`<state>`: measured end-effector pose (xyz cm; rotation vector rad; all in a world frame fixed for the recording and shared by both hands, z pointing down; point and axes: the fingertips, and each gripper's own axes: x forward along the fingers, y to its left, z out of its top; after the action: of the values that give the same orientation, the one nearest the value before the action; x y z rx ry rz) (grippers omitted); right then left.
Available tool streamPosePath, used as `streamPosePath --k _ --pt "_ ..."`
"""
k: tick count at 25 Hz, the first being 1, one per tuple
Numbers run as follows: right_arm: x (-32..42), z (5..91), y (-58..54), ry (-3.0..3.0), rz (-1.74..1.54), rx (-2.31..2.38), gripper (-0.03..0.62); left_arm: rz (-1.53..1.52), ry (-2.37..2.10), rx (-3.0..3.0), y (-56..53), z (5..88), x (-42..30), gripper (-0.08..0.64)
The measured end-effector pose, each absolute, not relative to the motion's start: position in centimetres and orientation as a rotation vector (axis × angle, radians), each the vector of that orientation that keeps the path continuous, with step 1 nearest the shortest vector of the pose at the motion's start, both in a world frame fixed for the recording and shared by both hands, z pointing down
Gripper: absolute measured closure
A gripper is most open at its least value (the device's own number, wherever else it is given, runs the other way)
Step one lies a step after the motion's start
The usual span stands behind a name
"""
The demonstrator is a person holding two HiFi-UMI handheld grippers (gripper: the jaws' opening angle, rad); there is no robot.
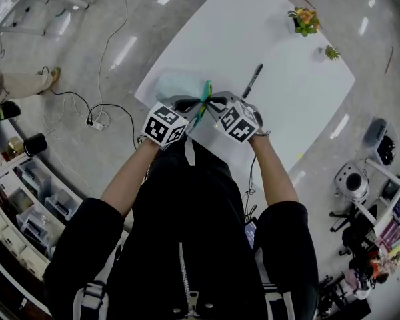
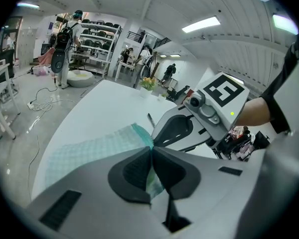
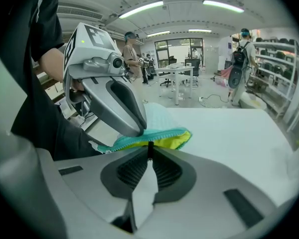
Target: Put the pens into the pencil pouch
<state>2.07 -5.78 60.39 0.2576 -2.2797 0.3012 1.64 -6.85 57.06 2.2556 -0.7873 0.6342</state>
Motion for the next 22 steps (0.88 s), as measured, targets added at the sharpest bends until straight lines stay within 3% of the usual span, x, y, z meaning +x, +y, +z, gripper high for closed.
streamPosePath --k 22 --pt "0.2 59.6 -6.1 -2.326 0.115 0.344 0.549 0.495 -0.705 2.248 -6.7 55.8 0.6 0.526"
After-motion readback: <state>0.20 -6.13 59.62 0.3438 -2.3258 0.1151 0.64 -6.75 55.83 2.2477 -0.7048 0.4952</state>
